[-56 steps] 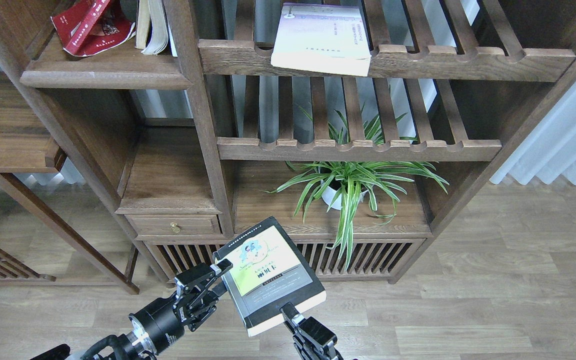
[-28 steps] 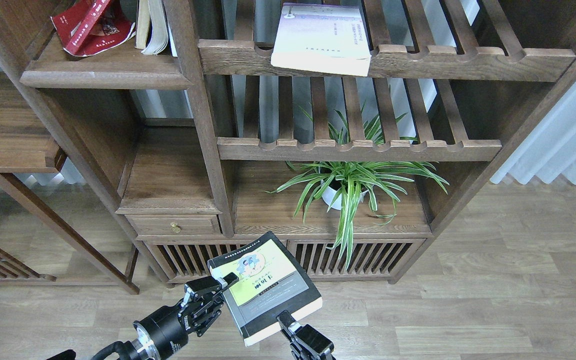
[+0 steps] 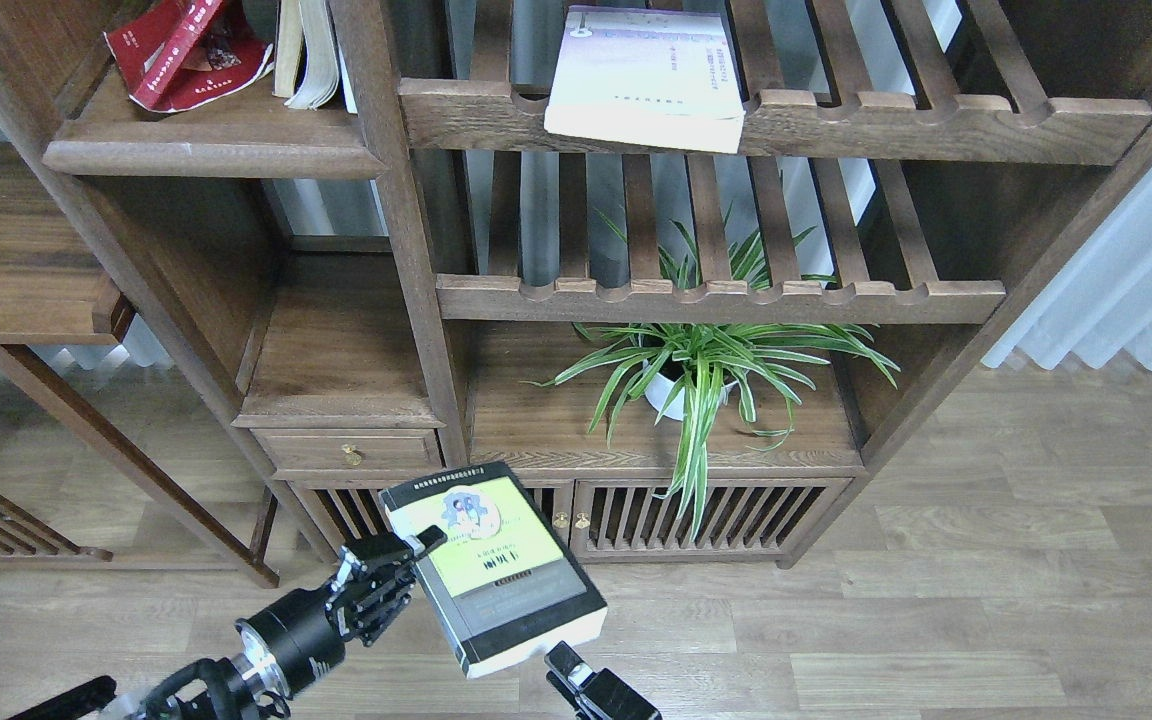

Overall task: Organize books on shelf
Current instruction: 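Grasp the green-covered book with the left gripper, release the right gripper, then lift the green-covered book with the left gripper onto the upper shelf corner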

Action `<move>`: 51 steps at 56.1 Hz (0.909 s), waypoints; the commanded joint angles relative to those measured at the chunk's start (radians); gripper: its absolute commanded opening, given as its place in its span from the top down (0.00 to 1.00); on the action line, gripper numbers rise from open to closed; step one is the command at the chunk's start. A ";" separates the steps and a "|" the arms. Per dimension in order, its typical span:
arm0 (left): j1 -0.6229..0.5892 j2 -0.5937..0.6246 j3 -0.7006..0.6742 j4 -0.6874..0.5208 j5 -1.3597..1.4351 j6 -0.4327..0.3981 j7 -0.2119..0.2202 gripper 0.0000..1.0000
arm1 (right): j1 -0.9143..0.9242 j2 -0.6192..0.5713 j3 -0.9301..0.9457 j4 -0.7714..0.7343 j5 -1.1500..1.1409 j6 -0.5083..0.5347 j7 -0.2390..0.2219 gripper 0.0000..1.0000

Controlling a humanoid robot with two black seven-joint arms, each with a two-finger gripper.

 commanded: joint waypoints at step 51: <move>-0.520 0.790 -0.326 -0.193 0.239 0.000 0.006 0.98 | 0.047 0.018 0.013 -0.065 0.001 0.000 0.001 0.01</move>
